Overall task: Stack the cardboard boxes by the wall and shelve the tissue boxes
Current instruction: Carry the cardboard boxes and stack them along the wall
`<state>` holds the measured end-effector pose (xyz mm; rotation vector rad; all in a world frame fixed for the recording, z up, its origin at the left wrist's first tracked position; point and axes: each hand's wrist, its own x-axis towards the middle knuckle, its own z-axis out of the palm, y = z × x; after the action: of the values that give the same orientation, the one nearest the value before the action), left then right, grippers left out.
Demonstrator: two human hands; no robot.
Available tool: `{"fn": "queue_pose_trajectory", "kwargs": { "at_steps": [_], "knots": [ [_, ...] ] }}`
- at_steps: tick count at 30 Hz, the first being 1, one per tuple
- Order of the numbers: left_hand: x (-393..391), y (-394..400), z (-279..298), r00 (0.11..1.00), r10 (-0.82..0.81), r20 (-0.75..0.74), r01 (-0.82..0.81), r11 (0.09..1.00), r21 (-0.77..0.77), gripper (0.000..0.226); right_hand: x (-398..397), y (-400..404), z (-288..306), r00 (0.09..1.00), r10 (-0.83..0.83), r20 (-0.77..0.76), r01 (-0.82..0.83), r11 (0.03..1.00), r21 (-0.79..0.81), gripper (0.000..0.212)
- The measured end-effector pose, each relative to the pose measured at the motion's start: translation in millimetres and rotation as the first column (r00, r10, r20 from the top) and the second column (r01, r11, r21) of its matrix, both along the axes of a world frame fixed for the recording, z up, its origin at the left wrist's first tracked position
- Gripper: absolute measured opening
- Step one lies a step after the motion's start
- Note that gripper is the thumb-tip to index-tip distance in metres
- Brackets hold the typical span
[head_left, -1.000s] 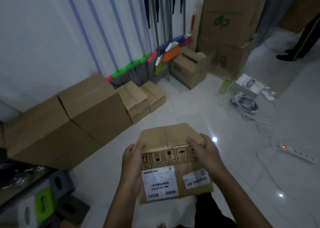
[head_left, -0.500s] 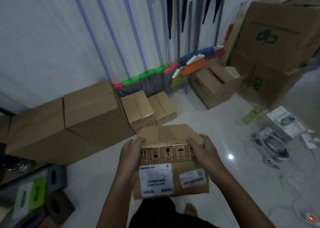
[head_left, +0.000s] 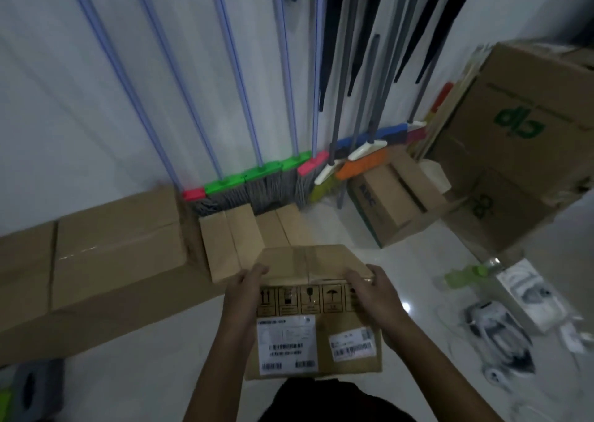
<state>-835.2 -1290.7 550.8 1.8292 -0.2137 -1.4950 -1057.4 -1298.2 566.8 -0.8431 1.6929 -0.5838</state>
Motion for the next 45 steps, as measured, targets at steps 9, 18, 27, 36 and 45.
{"fn": "queue_pose_trajectory", "kwargs": {
  "at_steps": [9, 18, 27, 36, 45],
  "knots": [
    [-16.4, -102.5, -34.8, 0.985, 0.164, 0.05, -0.163, 0.986, -0.026, 0.048, -14.1, -129.5, -23.6, 0.995, 0.017, 0.098, -0.026, 0.996, 0.091, 0.051],
    [-78.7, -163.7, -84.3, 0.893, 0.444, 0.076, -0.444, 0.896, -0.01, 0.067, -59.5, -258.5, -96.3, 0.936, 0.214, 0.28, -0.286, 0.925, 0.249, 0.066],
    [-121.1, -183.2, -183.3, 0.925, 0.327, 0.196, -0.346, 0.935, 0.077, 0.06, -85.9, -318.4, -220.1, 0.917, 0.341, 0.21, -0.393, 0.863, 0.317, 0.061],
    [-85.3, -196.5, -313.2, 0.946, 0.089, 0.312, -0.126, 0.987, 0.1, 0.067, -58.0, -318.2, -346.8, 0.903, 0.403, 0.149, -0.423, 0.895, 0.143, 0.065],
    [-58.0, -218.1, -438.5, 0.672, -0.213, 0.71, 0.223, 0.971, 0.079, 0.072, -39.4, -316.0, -472.5, 0.907, 0.415, 0.069, -0.421, 0.9, 0.116, 0.077]
  ]
}}
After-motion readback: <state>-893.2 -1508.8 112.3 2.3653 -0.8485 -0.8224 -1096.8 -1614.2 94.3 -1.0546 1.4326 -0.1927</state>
